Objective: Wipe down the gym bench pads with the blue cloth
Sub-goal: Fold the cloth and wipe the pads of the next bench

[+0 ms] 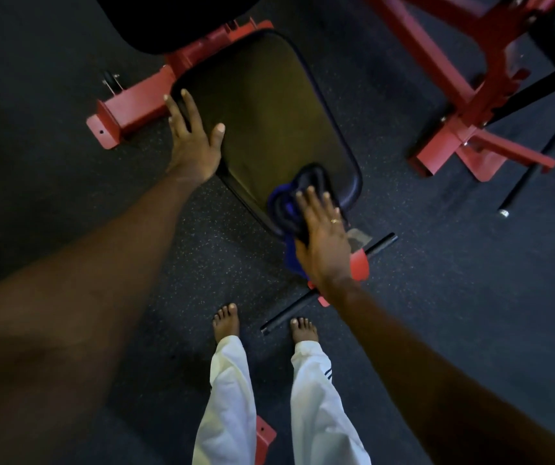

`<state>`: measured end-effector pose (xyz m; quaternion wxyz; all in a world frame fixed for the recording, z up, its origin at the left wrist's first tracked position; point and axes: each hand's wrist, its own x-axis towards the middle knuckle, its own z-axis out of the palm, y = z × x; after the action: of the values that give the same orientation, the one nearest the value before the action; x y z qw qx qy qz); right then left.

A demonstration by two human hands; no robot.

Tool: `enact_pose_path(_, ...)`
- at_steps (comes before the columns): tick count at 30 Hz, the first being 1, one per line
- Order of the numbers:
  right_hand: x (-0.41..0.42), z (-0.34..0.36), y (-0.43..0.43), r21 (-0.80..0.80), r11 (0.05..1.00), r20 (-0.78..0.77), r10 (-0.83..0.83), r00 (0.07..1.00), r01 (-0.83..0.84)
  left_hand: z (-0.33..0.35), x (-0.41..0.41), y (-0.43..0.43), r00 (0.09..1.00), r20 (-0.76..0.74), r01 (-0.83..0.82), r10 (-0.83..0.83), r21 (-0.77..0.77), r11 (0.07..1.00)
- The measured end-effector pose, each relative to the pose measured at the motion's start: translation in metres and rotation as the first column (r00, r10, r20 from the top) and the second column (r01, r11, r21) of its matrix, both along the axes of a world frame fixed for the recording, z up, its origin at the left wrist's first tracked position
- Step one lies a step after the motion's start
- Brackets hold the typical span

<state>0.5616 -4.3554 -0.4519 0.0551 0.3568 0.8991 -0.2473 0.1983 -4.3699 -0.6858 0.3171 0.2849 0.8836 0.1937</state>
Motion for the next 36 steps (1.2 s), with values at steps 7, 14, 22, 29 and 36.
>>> enact_pose_path(7,-0.021,0.002,0.059,-0.020,0.976,-0.072,-0.218,0.973,0.217,0.201,0.062,-0.069,0.998,0.054,-0.037,0.035,0.021,0.999)
enact_pose_path(14,-0.025,0.005,0.072,-0.068,0.936,-0.016,-0.347,0.938,0.345,0.207,0.066,-0.073,0.999,-0.008,0.036,-0.036,-0.020,0.999)
enact_pose_path(22,-0.030,0.019,0.082,-0.089,0.946,0.049,-0.307,0.950,0.310,0.235,0.077,-0.083,0.984,0.097,-0.157,0.151,0.064,0.985)
enact_pose_path(29,-0.044,0.062,0.073,-0.078,0.992,0.060,-0.100,0.993,0.104,0.282,0.108,-0.129,0.961,0.059,-0.275,0.271,0.069,0.959)
enact_pose_path(36,-0.075,0.109,0.027,-0.133,0.979,0.067,0.165,0.984,-0.155,0.326,0.133,-0.244,0.872,0.030,-0.488,0.488,0.007,0.873)
